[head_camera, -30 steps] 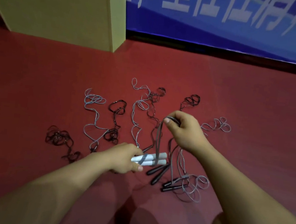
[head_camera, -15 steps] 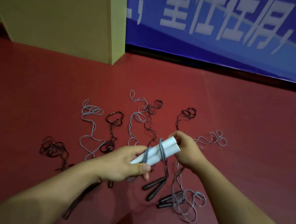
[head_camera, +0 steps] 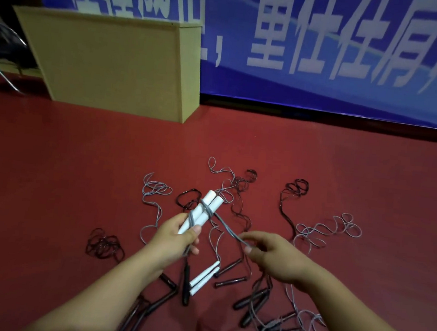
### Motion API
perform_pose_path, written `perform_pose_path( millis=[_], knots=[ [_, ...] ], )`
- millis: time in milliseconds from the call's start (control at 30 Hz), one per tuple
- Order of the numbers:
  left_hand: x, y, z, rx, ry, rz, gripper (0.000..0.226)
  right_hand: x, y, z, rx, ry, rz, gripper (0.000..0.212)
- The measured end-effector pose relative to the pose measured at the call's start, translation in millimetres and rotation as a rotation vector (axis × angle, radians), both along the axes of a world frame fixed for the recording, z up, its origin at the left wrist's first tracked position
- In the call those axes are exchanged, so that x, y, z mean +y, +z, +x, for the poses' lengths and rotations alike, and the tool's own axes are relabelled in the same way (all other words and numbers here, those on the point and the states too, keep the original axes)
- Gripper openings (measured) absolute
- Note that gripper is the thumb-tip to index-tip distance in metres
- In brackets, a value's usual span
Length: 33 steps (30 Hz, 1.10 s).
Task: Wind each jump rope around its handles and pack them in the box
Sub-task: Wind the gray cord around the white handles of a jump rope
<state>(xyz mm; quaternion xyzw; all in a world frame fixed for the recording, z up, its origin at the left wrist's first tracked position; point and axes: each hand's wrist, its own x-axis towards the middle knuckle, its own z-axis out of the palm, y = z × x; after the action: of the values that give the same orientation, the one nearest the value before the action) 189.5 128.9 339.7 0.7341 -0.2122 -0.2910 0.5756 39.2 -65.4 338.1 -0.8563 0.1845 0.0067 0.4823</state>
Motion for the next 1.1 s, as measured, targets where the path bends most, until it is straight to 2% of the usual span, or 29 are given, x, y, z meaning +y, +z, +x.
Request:
perform_pose_path(
  millis=[67,200,300,467,600,667,733,833,900,1000,1100],
  knots=[
    [2.2,-3.3,2.7,-0.051,0.038,0.032,0.015,5.8,5.0,1.6,-0.001,0.005,0.003,0.014],
    [0.4,-10.2,3.6,-0.159,0.042,0.115,0.013,16.6,16.6,3.1,0.077,-0.01,-0.149,0.025],
    [-1.1,-15.3,0.4,-0.335,0.001,0.239,0.012,27.3,32.2,-2.0,0.09,0.071,-0.241,0.023],
    [-2.8,-9.9,-11.7,-0.496,-0.221,0.338,0.011,25.9,64.0,-3.5,0.001,0.141,-0.31,0.018],
    [-4.9,4.3,-21.9,-0.636,-0.38,0.33,0.013,12.6,64.1,-8.8,-0.193,-0.024,-0.294,0.018],
    [-3.1,9.9,-25.9,-0.709,-0.469,0.347,0.017,7.5,51.6,-15.7,-0.249,-0.127,-0.404,0.016],
    [-2.1,10.2,-26.4,-0.747,-0.561,0.354,0.018,3.7,39.2,-18.7,-0.214,-0.141,-0.543,0.012],
    [-0.1,12.8,-25.3,-0.658,-0.681,0.32,0.012,1.4,33.0,-17.9,-0.186,-0.154,-0.546,0.011],
    [-0.2,16.0,-25.5,-0.481,-0.759,0.265,0.008,0.4,33.9,-13.2,-0.184,-0.16,-0.485,0.012],
    [1.5,20.3,-27.9,-0.195,-0.875,0.182,0.007,1.5,34.6,-5.9,-0.193,-0.147,-0.219,0.021],
    [3.9,27.3,-31.5,-0.041,-0.946,0.096,0.004,5.9,35.8,-0.8,-0.215,-0.046,0.103,0.031]
  ],
)
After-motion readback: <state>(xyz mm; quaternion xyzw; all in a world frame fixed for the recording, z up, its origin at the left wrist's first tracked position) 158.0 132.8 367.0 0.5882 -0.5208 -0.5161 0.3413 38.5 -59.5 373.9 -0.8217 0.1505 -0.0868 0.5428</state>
